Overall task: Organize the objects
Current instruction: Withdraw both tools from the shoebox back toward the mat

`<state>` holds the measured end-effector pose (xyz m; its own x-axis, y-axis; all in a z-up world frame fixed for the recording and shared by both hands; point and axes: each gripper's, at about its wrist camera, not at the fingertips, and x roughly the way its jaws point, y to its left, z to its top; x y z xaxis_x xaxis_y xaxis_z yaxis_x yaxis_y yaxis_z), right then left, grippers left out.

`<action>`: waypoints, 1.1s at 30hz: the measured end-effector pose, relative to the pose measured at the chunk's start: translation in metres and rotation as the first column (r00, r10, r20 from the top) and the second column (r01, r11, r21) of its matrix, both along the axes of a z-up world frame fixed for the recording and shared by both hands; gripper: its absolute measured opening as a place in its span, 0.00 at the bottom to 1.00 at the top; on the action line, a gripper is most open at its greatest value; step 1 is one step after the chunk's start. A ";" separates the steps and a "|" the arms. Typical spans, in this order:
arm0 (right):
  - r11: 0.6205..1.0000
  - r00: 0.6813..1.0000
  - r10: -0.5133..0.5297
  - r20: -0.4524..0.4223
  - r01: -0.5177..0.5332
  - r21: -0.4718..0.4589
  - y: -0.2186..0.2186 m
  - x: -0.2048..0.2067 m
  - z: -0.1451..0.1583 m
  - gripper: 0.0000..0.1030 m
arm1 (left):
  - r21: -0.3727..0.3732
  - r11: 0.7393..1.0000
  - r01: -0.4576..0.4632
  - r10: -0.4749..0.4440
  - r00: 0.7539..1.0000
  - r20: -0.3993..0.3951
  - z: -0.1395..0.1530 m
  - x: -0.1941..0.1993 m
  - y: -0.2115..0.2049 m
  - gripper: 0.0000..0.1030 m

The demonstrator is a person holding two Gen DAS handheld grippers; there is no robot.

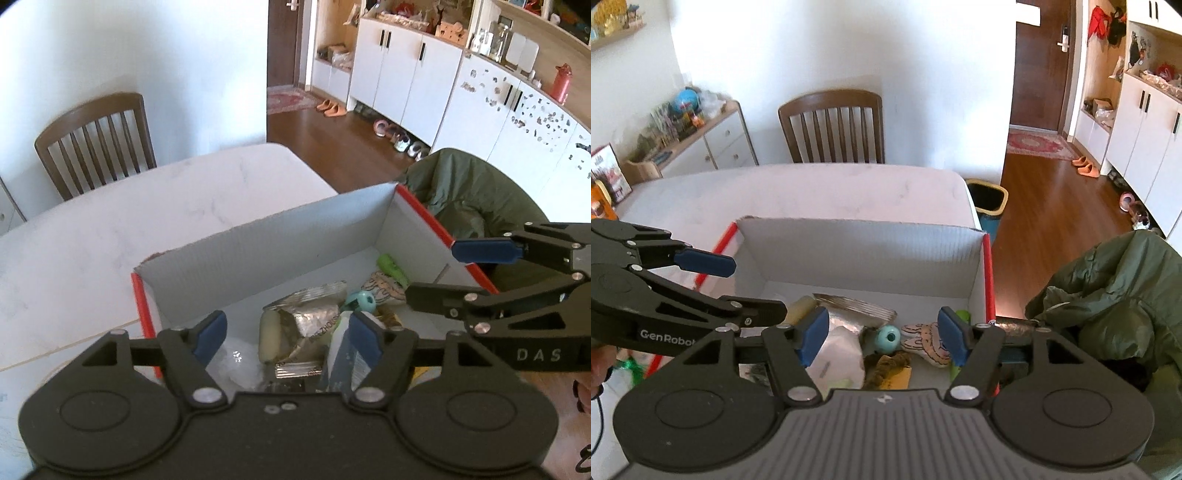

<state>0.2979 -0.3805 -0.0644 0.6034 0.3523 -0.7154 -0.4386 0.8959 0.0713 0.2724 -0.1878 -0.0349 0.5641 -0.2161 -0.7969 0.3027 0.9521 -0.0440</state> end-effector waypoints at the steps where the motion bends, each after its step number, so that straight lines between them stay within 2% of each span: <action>1: 1.000 1.000 -0.004 0.003 0.004 0.010 0.000 -0.002 0.003 0.66 | -0.005 1.000 0.002 -0.002 1.000 0.005 0.001 0.000 0.001 0.74; 13: 0.996 0.997 0.010 0.073 -0.016 0.084 0.012 -0.041 0.035 0.80 | -0.036 0.999 0.010 -0.007 0.997 0.082 0.025 -0.028 0.028 0.86; 22: 0.996 0.996 0.013 0.087 -0.021 0.091 0.038 -0.065 0.045 0.82 | -0.046 0.999 0.001 0.005 0.991 0.136 0.039 -0.050 0.063 0.98; 33: 0.993 0.995 0.019 0.095 -0.030 0.115 0.077 -0.094 0.052 0.82 | -0.091 0.996 -0.007 0.022 0.986 0.167 0.050 -0.074 0.110 0.99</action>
